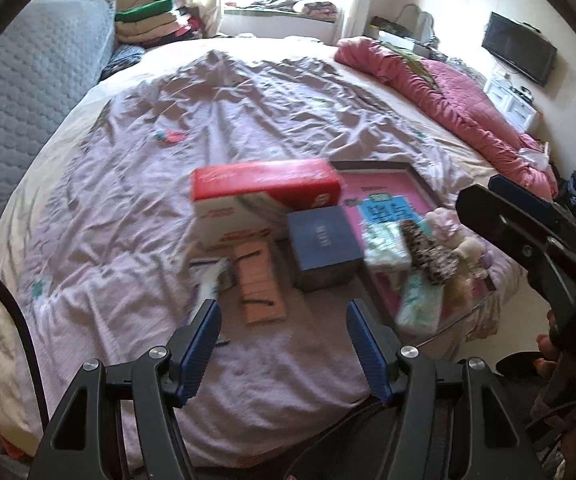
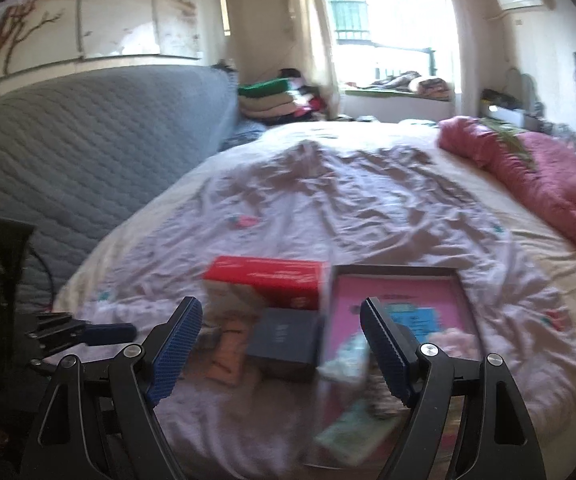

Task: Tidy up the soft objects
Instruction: 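Withdraw both grippers from the tray back toward the pile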

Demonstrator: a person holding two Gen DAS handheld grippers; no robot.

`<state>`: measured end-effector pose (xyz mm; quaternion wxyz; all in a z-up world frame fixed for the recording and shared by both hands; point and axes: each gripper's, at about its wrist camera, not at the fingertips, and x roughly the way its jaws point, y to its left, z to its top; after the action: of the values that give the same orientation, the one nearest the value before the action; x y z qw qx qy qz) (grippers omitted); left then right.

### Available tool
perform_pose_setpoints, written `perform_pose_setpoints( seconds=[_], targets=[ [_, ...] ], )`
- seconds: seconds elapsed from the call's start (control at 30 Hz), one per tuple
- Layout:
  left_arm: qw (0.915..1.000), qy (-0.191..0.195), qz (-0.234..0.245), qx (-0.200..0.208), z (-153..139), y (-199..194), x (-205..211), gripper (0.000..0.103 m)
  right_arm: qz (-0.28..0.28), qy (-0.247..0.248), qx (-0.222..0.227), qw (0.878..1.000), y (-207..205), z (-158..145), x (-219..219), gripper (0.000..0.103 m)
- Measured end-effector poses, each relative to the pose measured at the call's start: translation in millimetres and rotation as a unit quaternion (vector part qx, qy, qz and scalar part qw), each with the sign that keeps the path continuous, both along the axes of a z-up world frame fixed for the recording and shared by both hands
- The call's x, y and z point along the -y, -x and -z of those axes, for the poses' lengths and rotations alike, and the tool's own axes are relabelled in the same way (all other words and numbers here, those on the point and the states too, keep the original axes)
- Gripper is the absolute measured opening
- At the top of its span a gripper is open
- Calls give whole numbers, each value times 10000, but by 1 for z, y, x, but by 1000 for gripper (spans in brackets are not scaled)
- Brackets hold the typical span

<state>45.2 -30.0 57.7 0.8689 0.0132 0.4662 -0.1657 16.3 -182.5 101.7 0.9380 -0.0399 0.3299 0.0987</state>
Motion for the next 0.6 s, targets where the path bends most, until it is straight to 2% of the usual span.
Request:
perform_pose_setpoints(
  seconds=[0.2,0.43,0.6],
  targets=[
    [9992,-50,-319,-217,21,0,-39,64,-250,2,-316,9992,-4,26,-32,82],
    [9969,33,-648,-451,40,-6,-77,64,-275,75,-682,9973,-11,62,-54,82],
    [9956,132,-652,-662,50,-24,-86,64,-307,253,-941,9948,-16,91,-68,82]
  ],
)
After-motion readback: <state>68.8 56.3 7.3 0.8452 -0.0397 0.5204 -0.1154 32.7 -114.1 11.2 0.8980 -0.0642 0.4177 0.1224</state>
